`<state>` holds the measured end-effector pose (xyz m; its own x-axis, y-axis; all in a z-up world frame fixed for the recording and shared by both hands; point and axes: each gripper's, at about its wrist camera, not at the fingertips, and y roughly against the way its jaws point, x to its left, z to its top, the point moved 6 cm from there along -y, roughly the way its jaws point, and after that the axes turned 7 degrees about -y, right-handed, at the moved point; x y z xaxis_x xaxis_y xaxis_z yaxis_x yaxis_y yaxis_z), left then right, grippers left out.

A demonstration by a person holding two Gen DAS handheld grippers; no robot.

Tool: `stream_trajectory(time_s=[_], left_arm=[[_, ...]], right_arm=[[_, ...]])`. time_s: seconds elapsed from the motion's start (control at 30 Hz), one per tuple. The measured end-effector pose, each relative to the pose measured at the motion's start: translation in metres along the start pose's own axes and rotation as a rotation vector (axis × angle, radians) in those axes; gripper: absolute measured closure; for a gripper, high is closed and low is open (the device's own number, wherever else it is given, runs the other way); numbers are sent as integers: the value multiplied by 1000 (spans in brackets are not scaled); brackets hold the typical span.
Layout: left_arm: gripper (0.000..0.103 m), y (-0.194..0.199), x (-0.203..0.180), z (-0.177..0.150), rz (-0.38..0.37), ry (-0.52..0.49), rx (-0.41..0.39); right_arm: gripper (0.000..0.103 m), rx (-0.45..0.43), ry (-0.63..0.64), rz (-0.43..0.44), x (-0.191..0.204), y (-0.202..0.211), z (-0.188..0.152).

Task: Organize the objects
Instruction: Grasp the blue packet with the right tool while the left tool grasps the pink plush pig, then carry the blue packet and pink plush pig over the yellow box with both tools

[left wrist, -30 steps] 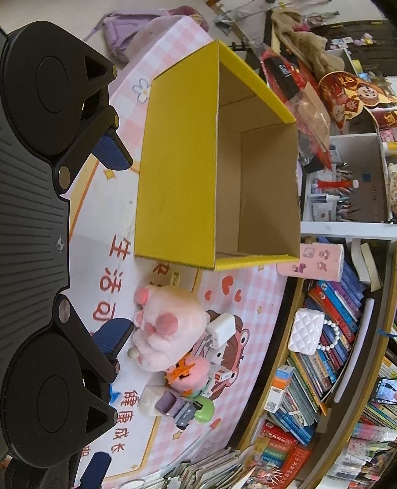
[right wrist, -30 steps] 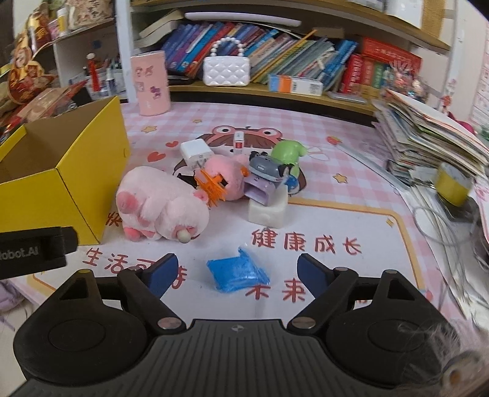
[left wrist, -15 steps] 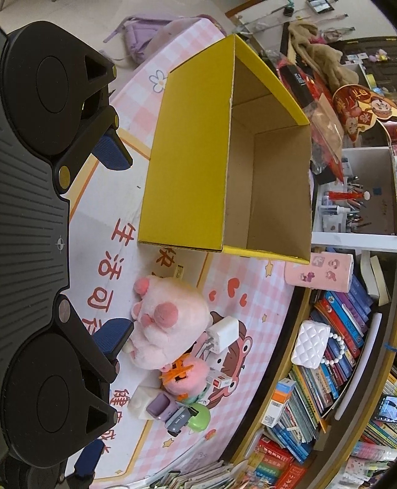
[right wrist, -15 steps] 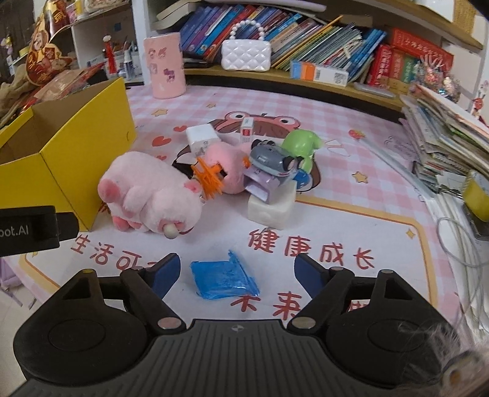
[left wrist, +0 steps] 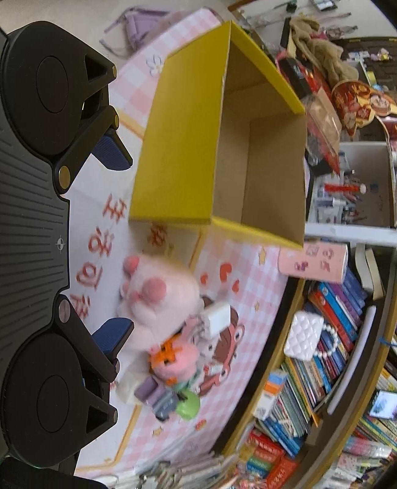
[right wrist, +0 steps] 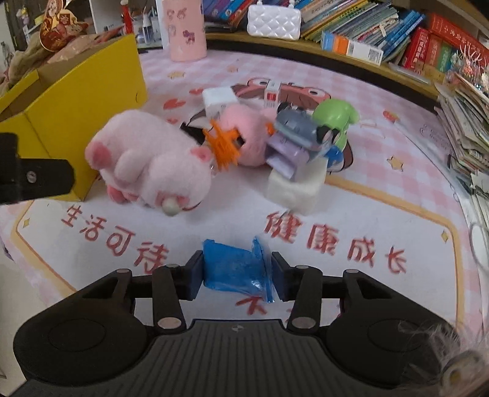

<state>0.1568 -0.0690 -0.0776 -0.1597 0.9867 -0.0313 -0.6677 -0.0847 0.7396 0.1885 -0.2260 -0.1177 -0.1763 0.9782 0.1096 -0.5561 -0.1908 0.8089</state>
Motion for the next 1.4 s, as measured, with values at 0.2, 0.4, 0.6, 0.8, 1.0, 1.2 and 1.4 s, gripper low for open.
stream_trajectory(time_s=[0.2,0.4,0.6,0.8,1.0,1.2,1.4], left_arm=[[1,-20,-29,13,-91,28,-8],[9,-60,-33,16,-51,210,84],[10,-82,-36,23,-14,315,103],[25,-92,-29,18,-11,394,135],[43,-74,-31,20,-69,322,115],[44,-51,-24,11,-119,238,98],[44,-31,-15,2,-171,154,76]], right_arm=[[65,-73,-43,6,-30,17,18],[65,-121,0,-4,-44,28,25],[65,-140,11,-26,-59,34,28],[65,-138,-7,-40,-70,35,27],[65,-132,-33,-39,-67,35,24],[65,-126,-36,-37,-51,38,19],[65,-131,-23,-37,-23,47,8]])
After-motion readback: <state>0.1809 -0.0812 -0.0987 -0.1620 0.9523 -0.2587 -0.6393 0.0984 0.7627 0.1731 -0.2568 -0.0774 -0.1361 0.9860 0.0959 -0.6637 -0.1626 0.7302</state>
